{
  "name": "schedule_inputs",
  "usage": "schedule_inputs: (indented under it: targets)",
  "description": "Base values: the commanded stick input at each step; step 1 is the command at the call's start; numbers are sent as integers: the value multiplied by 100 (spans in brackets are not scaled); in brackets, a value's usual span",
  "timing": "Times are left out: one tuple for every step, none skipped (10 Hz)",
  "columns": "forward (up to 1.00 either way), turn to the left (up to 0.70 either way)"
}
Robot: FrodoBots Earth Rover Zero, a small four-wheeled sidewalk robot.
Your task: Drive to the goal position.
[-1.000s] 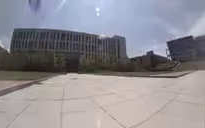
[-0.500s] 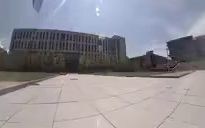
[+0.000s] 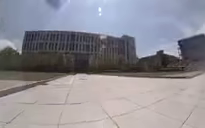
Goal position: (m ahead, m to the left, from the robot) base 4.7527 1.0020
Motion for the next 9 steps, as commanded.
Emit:
schedule_inputs:
  targets:
    - [50, 1]
    - [50, 1]
    - [50, 1]
    - [50, 1]
    - [50, 1]
    - [50, 1]
    - [50, 1]
    - [50, 1]
    - [50, 1]
